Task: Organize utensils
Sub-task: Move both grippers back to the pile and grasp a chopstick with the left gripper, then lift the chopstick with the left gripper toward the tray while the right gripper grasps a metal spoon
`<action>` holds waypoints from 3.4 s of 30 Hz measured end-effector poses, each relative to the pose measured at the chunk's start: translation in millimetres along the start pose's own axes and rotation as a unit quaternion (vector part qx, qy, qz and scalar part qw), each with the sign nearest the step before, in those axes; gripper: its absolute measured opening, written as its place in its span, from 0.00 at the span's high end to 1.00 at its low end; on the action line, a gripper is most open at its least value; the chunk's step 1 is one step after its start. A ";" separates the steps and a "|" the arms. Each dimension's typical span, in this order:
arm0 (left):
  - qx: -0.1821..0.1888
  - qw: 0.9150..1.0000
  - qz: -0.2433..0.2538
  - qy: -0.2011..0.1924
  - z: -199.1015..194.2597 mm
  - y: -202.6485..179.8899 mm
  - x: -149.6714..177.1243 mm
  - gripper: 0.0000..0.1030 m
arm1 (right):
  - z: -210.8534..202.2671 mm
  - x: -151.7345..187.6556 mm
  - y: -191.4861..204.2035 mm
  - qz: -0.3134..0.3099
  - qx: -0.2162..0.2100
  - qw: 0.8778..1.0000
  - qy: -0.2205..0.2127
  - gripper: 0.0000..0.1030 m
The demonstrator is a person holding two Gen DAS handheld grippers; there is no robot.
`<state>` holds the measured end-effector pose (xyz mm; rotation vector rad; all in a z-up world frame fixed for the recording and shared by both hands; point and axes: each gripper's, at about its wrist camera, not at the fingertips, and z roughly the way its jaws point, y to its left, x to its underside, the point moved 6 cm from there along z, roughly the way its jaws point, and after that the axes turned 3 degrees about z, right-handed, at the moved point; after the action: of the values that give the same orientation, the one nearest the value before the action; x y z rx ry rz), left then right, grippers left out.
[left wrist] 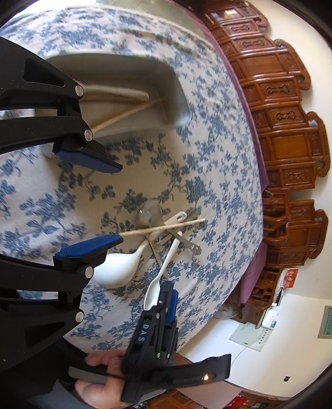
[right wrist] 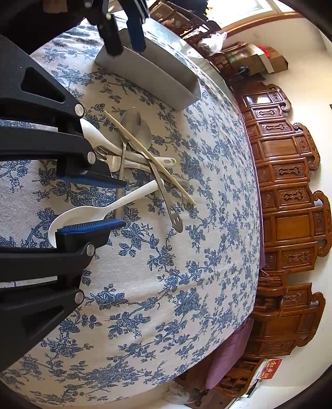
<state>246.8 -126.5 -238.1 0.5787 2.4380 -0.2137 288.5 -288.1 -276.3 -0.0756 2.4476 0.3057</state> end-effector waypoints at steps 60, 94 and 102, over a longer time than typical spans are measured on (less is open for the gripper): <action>0.017 0.996 -0.054 -0.065 -33.5 40.3 -7.0 0.96 | 52.2 -9.1 103.6 -0.095 -0.032 0.995 0.024 0.46; -0.025 0.992 -0.101 -0.073 -68.7 96.3 18.7 0.96 | -41.5 -46.4 95.8 -0.087 -0.069 0.992 -0.059 0.97; -0.037 0.991 -0.114 -0.053 -60.6 114.8 28.5 0.96 | -66.1 -61.0 111.5 -0.095 -0.077 0.989 -0.079 0.97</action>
<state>246.2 3.1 -208.6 0.2496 2.3942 -0.2390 280.9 -197.0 -166.0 -0.3372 2.2375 0.4000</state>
